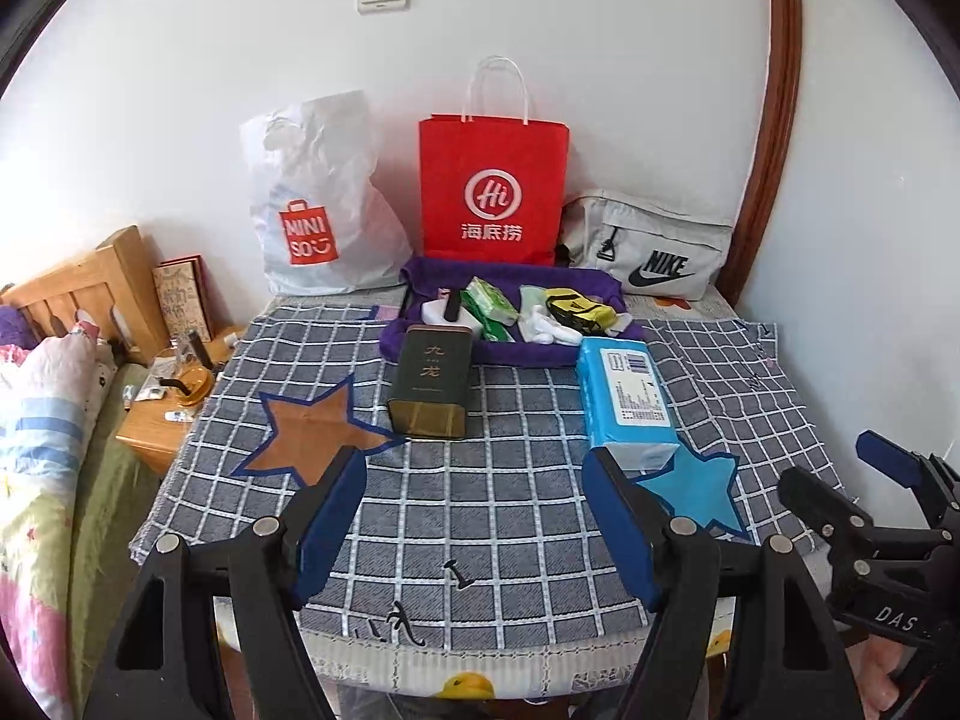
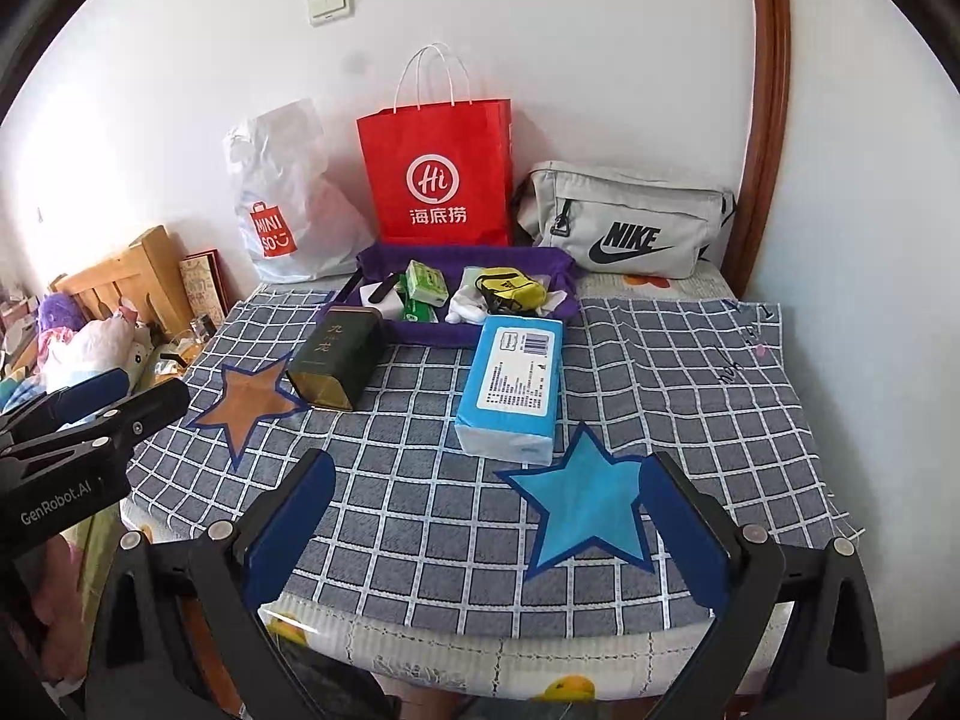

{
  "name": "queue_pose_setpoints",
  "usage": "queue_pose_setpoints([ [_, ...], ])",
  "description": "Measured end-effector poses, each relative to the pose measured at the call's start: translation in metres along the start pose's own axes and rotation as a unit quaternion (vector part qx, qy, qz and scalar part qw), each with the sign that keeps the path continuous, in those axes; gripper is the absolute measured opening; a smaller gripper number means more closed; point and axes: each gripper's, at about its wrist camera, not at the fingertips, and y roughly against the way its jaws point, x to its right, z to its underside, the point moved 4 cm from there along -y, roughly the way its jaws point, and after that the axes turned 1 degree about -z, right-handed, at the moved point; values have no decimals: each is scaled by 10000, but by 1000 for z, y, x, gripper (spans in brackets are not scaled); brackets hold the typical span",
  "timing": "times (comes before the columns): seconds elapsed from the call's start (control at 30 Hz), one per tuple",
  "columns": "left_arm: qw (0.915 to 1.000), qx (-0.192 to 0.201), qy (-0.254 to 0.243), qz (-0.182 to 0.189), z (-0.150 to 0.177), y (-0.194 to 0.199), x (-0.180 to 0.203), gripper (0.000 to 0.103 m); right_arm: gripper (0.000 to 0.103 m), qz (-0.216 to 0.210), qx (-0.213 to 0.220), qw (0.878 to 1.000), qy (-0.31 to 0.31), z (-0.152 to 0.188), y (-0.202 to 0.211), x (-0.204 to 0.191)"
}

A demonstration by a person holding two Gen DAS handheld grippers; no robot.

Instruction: Organize soft objects

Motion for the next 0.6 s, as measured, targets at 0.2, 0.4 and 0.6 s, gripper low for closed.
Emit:
queue_pose_setpoints([
  [0.2,9999,93,22,-30,2,13,-1,76,100,-46,113,9999,-67,7,15,7],
  [0.4,9999,125,7,35,5,20,2,77,100,14,215,9998,-52,12,28,13],
  [0.6,9999,118,-3,85,9,24,5,80,100,22,305,9995,-64,15,38,15],
])
